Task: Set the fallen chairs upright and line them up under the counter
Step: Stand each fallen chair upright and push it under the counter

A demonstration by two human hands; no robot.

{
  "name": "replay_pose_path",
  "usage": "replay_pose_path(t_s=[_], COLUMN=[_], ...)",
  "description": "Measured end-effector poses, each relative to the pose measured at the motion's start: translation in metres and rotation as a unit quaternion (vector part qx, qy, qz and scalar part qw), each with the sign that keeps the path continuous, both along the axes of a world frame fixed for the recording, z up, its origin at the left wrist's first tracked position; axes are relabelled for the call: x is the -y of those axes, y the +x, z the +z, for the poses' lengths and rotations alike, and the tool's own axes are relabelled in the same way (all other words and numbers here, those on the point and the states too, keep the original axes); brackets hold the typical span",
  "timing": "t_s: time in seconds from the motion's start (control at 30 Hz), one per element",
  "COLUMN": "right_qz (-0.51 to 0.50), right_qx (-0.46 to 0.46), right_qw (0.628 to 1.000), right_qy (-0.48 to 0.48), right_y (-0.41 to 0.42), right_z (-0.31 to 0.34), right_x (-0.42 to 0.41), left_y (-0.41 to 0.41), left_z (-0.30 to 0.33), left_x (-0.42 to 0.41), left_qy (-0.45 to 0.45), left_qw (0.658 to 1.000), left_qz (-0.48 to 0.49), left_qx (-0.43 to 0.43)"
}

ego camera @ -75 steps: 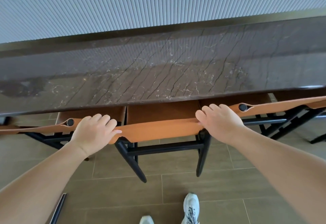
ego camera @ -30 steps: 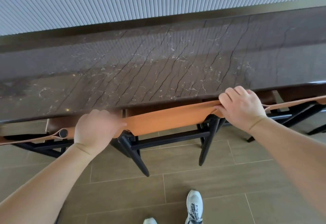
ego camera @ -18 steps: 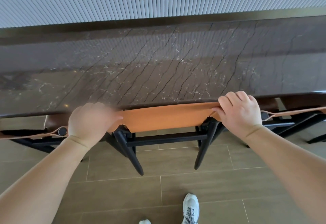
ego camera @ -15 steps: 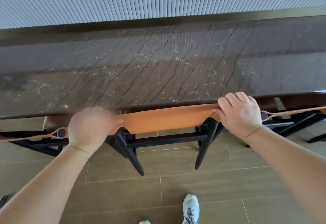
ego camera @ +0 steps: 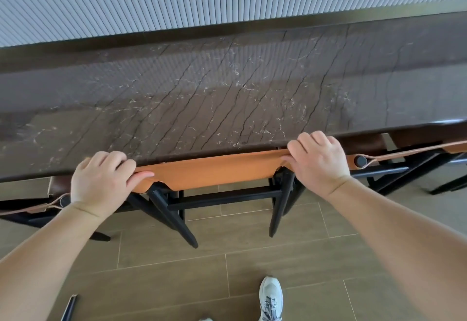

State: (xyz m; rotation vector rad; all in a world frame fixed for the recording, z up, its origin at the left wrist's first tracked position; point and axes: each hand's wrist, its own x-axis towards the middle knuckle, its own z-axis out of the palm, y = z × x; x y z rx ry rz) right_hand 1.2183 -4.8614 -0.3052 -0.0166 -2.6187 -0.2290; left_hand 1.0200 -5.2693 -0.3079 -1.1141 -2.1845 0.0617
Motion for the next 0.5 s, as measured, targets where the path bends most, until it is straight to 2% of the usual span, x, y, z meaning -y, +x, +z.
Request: replay_pose_path(t_s=[0.3, 0.5], right_qz=[0.045, 0.042], right_qx=[-0.004, 0.0], right_qw=[0.999, 0.999], right_qy=[-0.006, -0.009], right_y=[-0.002, -0.005], right_z=[-0.001, 0.004], right_x=[-0.001, 0.0], left_y=[0.014, 0.011], left_z=[-0.011, -0.009], left_x=[0.005, 0.004], left_qy=[0.043, 0.037], left_qw=[0.997, 0.996], left_qz=[0.045, 0.061], left_qx=[0.041, 0.05])
